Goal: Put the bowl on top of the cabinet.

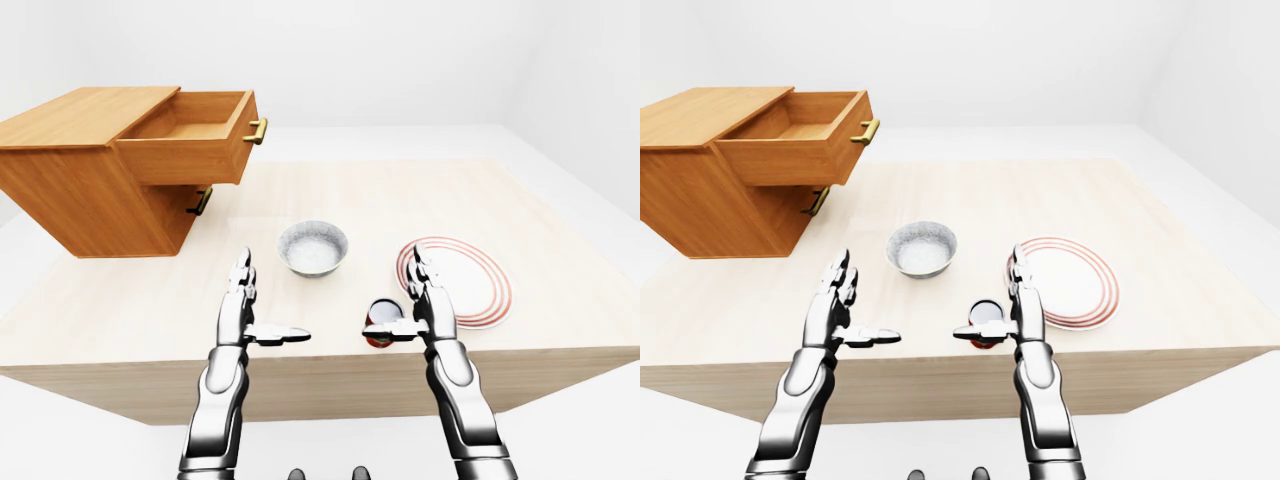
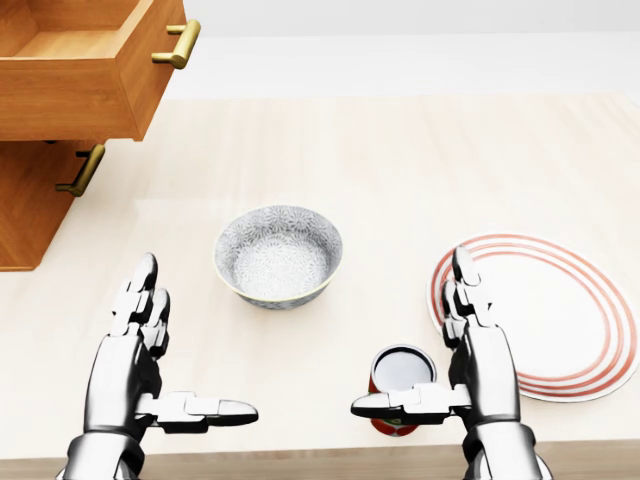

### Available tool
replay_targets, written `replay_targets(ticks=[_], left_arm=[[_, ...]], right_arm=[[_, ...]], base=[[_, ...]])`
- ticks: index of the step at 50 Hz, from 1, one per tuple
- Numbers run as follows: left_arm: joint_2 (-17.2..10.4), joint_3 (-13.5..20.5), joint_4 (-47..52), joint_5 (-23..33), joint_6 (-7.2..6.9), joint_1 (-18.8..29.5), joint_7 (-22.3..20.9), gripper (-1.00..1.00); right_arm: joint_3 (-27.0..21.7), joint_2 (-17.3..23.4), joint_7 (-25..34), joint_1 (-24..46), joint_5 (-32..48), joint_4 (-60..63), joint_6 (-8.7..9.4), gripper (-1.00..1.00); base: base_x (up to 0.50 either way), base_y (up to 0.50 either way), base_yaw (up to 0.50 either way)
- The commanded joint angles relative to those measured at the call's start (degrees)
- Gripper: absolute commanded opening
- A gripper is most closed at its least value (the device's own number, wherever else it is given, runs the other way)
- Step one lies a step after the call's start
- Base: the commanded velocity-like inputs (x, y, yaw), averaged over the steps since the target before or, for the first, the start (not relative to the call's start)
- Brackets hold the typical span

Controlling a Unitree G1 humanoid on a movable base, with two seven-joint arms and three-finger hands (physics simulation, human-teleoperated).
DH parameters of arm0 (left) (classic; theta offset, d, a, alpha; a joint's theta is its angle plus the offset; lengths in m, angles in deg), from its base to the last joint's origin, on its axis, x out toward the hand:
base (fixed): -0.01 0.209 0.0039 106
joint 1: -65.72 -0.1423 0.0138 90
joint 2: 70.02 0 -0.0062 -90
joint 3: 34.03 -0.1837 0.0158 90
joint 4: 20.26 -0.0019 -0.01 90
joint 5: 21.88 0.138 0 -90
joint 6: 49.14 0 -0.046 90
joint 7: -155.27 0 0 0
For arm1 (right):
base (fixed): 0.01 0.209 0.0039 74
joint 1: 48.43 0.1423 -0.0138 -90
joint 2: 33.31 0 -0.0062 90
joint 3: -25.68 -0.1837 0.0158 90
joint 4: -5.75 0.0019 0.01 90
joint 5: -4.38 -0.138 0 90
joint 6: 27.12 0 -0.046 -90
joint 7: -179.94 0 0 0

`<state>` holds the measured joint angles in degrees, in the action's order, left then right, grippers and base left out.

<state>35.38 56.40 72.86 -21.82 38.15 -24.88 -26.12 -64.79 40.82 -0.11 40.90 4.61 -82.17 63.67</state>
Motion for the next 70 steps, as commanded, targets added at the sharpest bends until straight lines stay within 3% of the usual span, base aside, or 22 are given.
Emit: replay_targets(ticks=[1,9,17,36,42,50,70], left_arm=[[-1.0,0.1,8.0,1.5,-2.29,-1.7,-3.8,1.0],[-1.0,0.8,12.1,2.4,-2.29,-1.8,-4.4,1.0],[-0.9,0.6,11.1,3.7,-2.29,-2.0,-4.9,1.0],[-0.7,-0.2,10.6,6.1,-2.29,-2.9,-4.9,1.0],[-0.9,-0.7,10.6,5.4,-2.29,-4.5,-7.3,1.0],[-0.7,0.2,11.0,4.5,-2.29,-4.3,-7.6,1.0],[-1.0,1.9,11.9,1.7,-2.29,-3.2,-7.5,1.0]], right_arm=[[-0.4,0.1,-0.8,-1.7,0.7,5.3,2.19,1.0],[0.4,0.0,0.1,-2.8,0.6,7.5,3.92,1.0],[0.4,0.0,-0.2,-2.1,1.3,5.4,3.25,1.0],[0.5,0.0,0.0,-2.1,1.3,6.1,4.21,1.0],[1.0,0.1,1.8,-2.9,0.4,7.3,3.65,1.0],[0.8,0.0,2.2,-2.9,-0.1,7.8,4.21,1.0],[1.1,0.0,1.8,-3.0,1.0,7.6,3.3,1.0]], base=[[0.0,0.0,0.0],[0.0,0.0,0.0],[0.0,0.0,0.0],[0.0,0.0,0.0],[0.0,0.0,0.0],[0.5,0.0,0.0],[0.5,0.0,0.0]])
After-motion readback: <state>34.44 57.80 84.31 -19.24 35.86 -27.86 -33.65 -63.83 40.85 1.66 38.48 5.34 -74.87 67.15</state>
